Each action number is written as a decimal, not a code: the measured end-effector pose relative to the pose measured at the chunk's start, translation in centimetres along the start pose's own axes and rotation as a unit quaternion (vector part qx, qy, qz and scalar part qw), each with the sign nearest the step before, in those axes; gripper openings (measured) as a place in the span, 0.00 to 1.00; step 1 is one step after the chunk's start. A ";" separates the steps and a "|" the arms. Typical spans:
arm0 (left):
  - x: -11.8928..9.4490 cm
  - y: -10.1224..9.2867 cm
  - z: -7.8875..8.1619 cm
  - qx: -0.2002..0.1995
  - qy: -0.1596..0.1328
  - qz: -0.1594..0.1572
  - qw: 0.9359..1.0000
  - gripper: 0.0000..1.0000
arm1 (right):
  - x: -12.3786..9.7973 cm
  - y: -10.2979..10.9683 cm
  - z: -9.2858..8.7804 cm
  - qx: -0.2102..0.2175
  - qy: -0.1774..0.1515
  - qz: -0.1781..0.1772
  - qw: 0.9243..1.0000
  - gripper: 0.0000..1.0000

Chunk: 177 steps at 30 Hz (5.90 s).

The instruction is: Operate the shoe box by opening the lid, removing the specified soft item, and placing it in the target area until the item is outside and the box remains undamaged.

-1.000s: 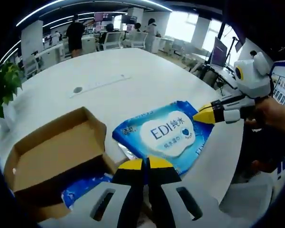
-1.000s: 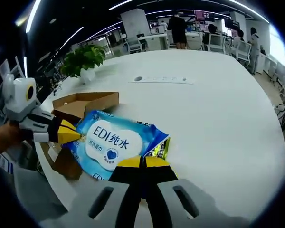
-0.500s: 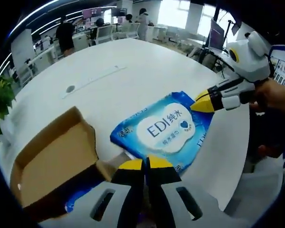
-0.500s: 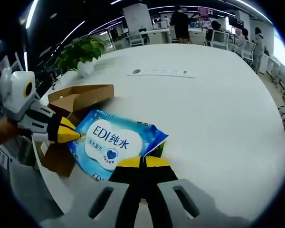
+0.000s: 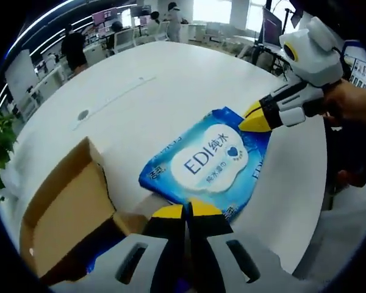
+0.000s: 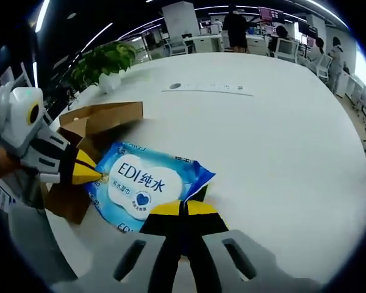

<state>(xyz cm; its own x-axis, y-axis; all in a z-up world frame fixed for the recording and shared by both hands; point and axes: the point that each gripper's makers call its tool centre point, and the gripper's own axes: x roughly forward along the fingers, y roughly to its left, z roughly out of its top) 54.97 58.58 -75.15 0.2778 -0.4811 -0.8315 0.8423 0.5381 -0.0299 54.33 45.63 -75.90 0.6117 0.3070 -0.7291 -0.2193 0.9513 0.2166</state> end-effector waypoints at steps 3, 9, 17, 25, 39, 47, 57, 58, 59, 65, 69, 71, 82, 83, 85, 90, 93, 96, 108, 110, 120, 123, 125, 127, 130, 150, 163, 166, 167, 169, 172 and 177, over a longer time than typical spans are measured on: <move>0.1 0.0 0.0 0.007 0.002 0.003 1.000 0.00 | 0.2 -0.1 -0.4 0.002 0.001 0.000 1.000 0.00; 0.2 0.1 -0.1 0.024 0.006 0.012 1.000 0.00 | 0.7 -0.2 -0.6 0.005 -0.001 0.000 1.000 0.00; 0.1 0.1 -0.2 0.033 0.007 0.012 0.999 0.01 | 0.7 -0.4 -0.7 0.001 -0.004 -0.004 1.000 0.00; -0.2 -0.1 -0.1 0.032 0.002 0.006 0.999 0.05 | 0.7 -0.8 -1.0 0.000 0.000 -0.009 1.000 0.02; -2.6 0.4 1.0 -0.007 -0.033 -0.011 0.999 0.14 | -0.9 -0.9 -0.4 -0.006 -0.013 -0.015 1.000 0.10; -4.2 1.0 0.8 -0.025 -0.045 -0.014 0.999 0.15 | -2.1 -0.7 0.1 -0.026 -0.016 -0.022 0.999 0.12; -5.9 2.0 0.2 -0.031 -0.055 -0.012 0.998 0.15 | -3.7 0.7 1.5 -0.056 -0.025 -0.024 0.998 0.15; -6.0 2.1 0.0 -0.030 -0.053 -0.010 0.998 0.16 | -3.8 0.9 1.6 -0.058 -0.026 -0.023 0.998 0.15; -6.1 2.2 -0.1 -0.028 -0.053 -0.009 0.998 0.17 | -4.0 1.2 1.8 -0.060 -0.028 -0.022 0.998 0.15; -7.3 3.0 -1.4 -0.034 -0.055 -0.010 0.998 0.16 | -4.5 2.6 2.6 -0.078 -0.035 -0.016 0.996 0.16; -8.0 3.1 -2.4 -0.030 -0.058 -0.016 0.998 0.16 | -4.7 3.7 3.1 -0.092 -0.038 -0.010 0.995 0.16; -8.3 3.4 -2.9 -0.028 -0.058 -0.017 0.998 0.16 | -4.7 4.4 3.2 -0.097 -0.038 -0.006 0.994 0.16; -9.3 5.4 -5.4 -0.024 -0.053 0.001 0.998 0.19 | -4.4 7.6 3.9 -0.119 -0.044 0.019 0.992 0.17; -9.4 5.5 -5.5 -0.023 -0.053 0.002 0.998 0.19 | -4.4 7.8 4.0 -0.120 -0.045 0.021 0.992 0.17; -9.4 5.9 -5.8 -0.023 -0.052 0.003 0.998 0.19 | -4.3 8.5 4.2 -0.124 -0.048 0.026 0.991 0.17; -9.4 7.1 -6.5 -0.022 -0.047 0.014 0.999 0.19 | -4.1 10.4 4.6 -0.136 -0.051 0.042 0.988 0.18; -9.3 7.7 -6.6 -0.022 -0.047 0.019 0.998 0.18 | -4.0 11.5 4.9 -0.142 -0.053 0.051 0.987 0.18; -9.2 8.1 -6.7 -0.018 -0.044 0.022 0.999 0.18 | -3.8 12.4 5.1 -0.150 -0.054 0.058 0.986 0.18; -7.7 9.0 -7.6 0.001 -0.034 0.019 0.999 0.17 | -2.8 15.8 5.0 -0.177 -0.042 0.091 0.979 0.18; -7.5 9.0 -7.6 0.007 -0.036 0.018 0.999 0.16 | -2.5 16.4 4.9 -0.181 -0.038 0.099 0.978 0.18; -6.1 9.6 -8.2 0.052 -0.025 0.019 0.998 0.09 | -1.0 19.2 4.8 -0.205 -0.028 0.134 0.969 0.17; -6.2 9.9 -7.9 0.052 -0.032 0.019 0.998 0.02 | -0.5 20.1 4.5 -0.233 -0.019 0.145 0.961 0.17; -6.2 10.1 -7.6 0.045 -0.039 0.021 0.998 0.00 | 0.0 20.4 4.1 -0.260 -0.010 0.147 0.954 0.17; -6.2 10.1 -7.6 0.033 -0.039 0.015 0.999 0.00 | 0.5 20.9 3.7 -0.278 -0.003 0.154 0.948 0.17; -6.2 10.1 -7.6 0.027 -0.040 0.011 0.999 0.00 | 0.9 21.8 3.4 -0.294 0.003 0.167 0.941 0.17; -6.5 10.0 -7.7 0.017 -0.061 -0.025 0.998 0.00 | 5.2 25.1 1.0 -0.377 0.070 0.204 0.901 0.16; -6.6 9.7 -7.7 0.014 -0.068 -0.039 0.997 0.00 | 6.4 25.8 -0.1 -0.377 0.087 0.209 0.898 0.04; -6.7 9.6 -7.5 0.013 -0.070 -0.041 0.997 0.00 | 6.3 25.9 -0.3 -0.381 0.088 0.212 0.896 0.00; -6.7 9.6 -7.5 0.014 -0.070 -0.042 0.997 0.00 | 6.2 26.0 -0.3 -0.381 0.087 0.214 0.895 0.00; -6.9 9.5 -7.5 0.018 -0.070 -0.041 0.997 0.00 | 5.9 26.2 -0.4 -0.384 0.087 0.215 0.894 0.00; -7.3 9.2 -7.3 0.027 -0.070 -0.043 0.996 0.00 | 5.5 26.4 -0.2 -0.389 0.083 0.219 0.891 0.00; -8.0 9.3 -6.9 0.028 -0.076 -0.039 0.996 0.00 | 4.8 26.8 0.5 -0.390 0.072 0.221 0.891 0.00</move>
<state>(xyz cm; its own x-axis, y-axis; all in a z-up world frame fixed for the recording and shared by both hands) 57.37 72.21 -72.56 0.2744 -0.6210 -0.7342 0.8872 0.4580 -0.0558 51.75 72.62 -73.30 0.2427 0.5875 -0.7720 -0.9107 0.4121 0.0273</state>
